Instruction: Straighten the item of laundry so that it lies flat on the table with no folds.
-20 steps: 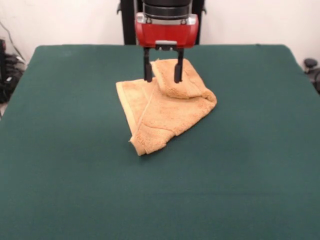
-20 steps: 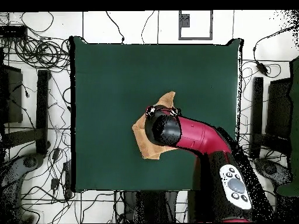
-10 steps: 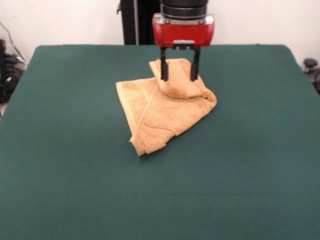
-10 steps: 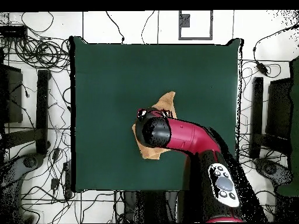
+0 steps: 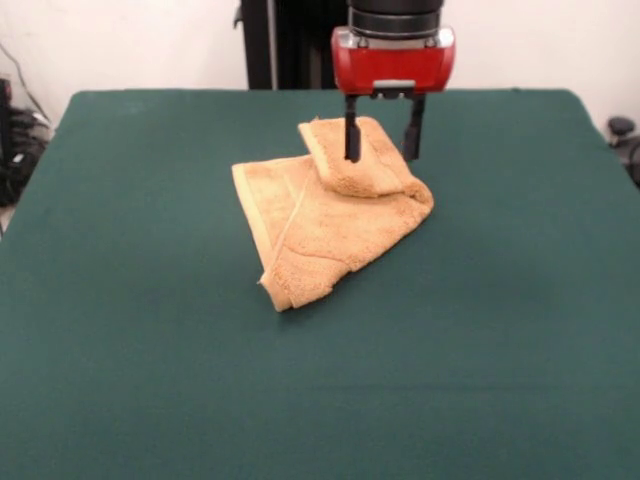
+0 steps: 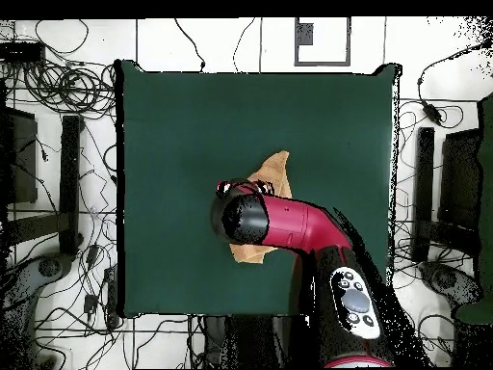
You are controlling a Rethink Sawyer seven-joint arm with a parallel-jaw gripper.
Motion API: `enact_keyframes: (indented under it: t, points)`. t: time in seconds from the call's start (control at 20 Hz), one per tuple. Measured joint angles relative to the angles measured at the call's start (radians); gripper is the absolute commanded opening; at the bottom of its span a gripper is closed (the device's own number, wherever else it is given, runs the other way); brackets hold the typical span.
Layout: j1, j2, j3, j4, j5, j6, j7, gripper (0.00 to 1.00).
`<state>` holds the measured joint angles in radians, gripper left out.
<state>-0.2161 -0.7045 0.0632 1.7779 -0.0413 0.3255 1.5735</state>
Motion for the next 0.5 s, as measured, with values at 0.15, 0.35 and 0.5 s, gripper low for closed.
enact_keyframes:
  t: [0.15,0.35,0.5]
  points:
    - [-0.011,0.0,0.0,0.002,0.0,-0.01,0.0,1.0]
    - [-0.023,0.001,0.0,0.002,0.0,-0.012,0.0,1.0]
    - [-0.016,0.001,0.0,0.002,0.0,-0.012,0.0,1.0]
